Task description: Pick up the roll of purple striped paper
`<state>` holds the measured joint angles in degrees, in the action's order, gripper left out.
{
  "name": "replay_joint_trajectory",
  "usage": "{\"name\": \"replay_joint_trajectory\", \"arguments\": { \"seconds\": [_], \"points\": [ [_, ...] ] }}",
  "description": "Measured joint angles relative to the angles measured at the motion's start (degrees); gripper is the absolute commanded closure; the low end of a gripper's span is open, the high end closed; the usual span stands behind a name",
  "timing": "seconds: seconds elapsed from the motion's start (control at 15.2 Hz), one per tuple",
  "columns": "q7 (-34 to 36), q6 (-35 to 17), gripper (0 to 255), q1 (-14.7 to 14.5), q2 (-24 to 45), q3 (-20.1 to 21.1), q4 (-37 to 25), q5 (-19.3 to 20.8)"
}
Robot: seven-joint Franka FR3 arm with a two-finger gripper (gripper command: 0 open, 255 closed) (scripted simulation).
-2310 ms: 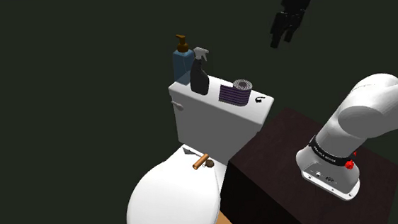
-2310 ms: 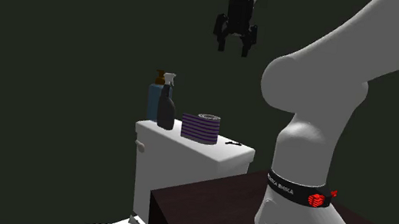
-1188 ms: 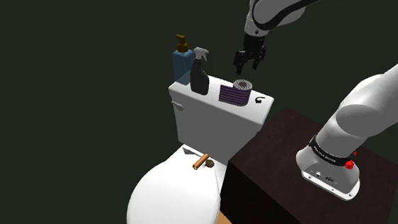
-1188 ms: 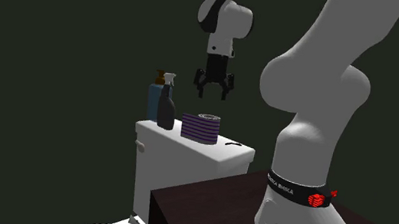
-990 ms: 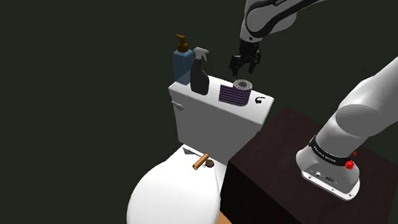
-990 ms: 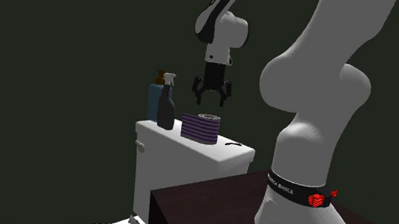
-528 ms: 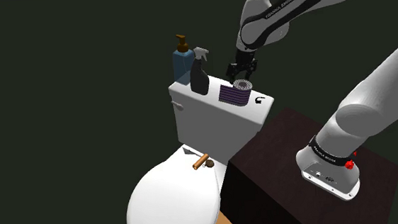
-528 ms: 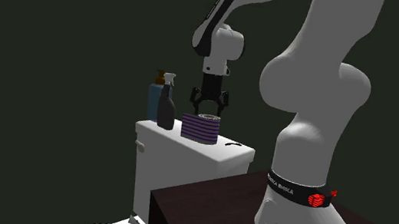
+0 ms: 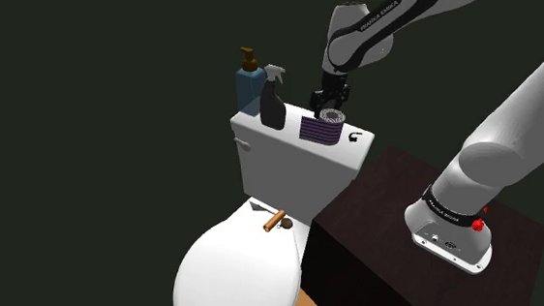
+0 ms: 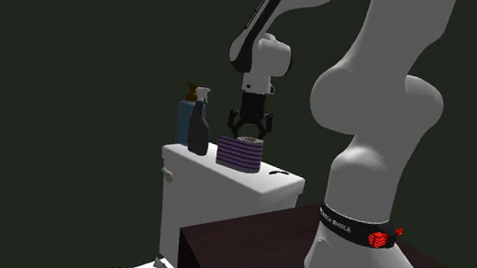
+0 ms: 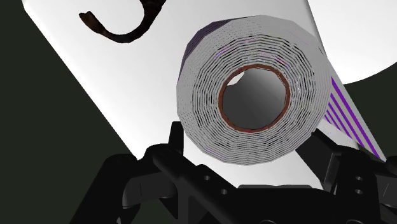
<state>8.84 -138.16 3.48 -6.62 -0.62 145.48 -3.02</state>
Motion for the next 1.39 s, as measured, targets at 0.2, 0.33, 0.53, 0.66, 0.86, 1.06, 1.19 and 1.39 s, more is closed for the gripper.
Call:
{"name": "replay_joint_trajectory", "arguments": {
  "seconds": [0.2, 0.33, 0.53, 0.66, 0.86, 1.06, 1.19, 1.39],
  "points": [
    [-0.01, -0.02, 255, 0.01, 0.04, -0.01, -0.04, 0.0],
    [0.01, -0.03, 255, 0.01, 0.01, -0.01, 0.0, 0.01],
    [0.12, 1.7, 255, 0.02, -1.27, 0.01, -0.3, 0.13],
    [0.22, 3.4, 255, 0.05, -2.39, 0.0, -0.9, 0.23],
    [0.39, 5.95, 255, 0.07, -3.89, 0.02, -1.95, 0.36],
    [0.49, 8.48, 255, 0.13, -5.44, -0.01, -2.92, 0.48],
    [0.76, 10.13, 255, 0.05, -6.17, 0.12, -3.85, 0.52],
    [0.85, 12.42, 255, 0.09, -7.42, 0.11, -4.9, 0.62]
  ]
}}
